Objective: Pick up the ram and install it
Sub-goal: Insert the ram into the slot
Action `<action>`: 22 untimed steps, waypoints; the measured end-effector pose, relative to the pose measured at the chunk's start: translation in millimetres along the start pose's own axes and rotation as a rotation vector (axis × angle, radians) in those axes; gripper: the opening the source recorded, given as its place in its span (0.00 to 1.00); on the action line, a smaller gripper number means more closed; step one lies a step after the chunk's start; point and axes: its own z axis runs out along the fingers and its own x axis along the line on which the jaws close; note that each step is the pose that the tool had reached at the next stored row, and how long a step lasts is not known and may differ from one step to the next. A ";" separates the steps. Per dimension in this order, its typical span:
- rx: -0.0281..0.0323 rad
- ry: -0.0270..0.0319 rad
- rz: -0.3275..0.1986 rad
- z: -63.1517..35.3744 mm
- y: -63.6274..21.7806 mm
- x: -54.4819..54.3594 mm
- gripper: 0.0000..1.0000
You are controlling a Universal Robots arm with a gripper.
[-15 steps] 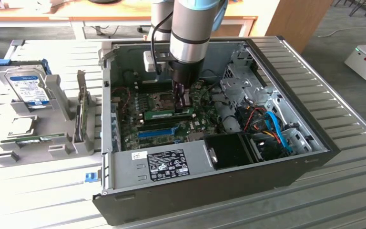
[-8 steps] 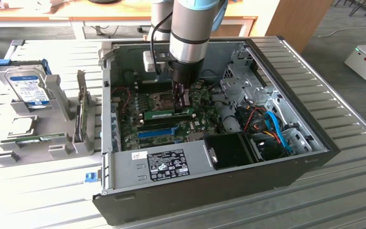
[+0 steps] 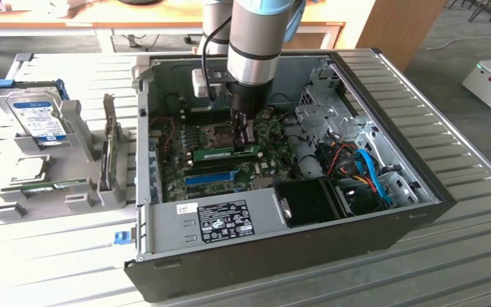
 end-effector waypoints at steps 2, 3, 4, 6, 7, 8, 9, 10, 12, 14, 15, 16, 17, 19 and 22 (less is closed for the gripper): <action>0.0000 -0.0001 0.000 0.2 0.0 0.0 0.12; 0.0001 -0.0001 0.000 0.2 0.0 0.0 0.12; 0.0000 -0.0001 0.001 0.2 0.0 0.0 0.12; 0.0000 -0.0002 0.004 0.3 0.0 0.0 0.12; 0.0000 -0.0002 0.005 0.3 0.0 0.0 0.12; 0.0000 -0.0002 0.005 0.3 0.0 0.0 0.12; 0.0001 -0.0002 0.005 0.3 0.0 0.0 0.12; 0.0001 -0.0003 0.005 0.3 0.0 0.0 0.12; 0.0001 -0.0004 0.005 0.4 0.0 0.0 0.12; 0.0001 -0.0004 0.005 0.9 0.0 -0.1 0.12; 0.0001 -0.0003 0.005 0.9 0.0 0.0 0.12; 0.0000 -0.0003 0.005 1.0 0.0 0.0 0.12; 0.0000 -0.0003 0.005 1.0 0.0 0.0 0.12; 0.0001 -0.0003 0.005 1.0 0.0 0.0 0.12; 0.0001 -0.0007 0.002 1.0 0.1 0.1 0.12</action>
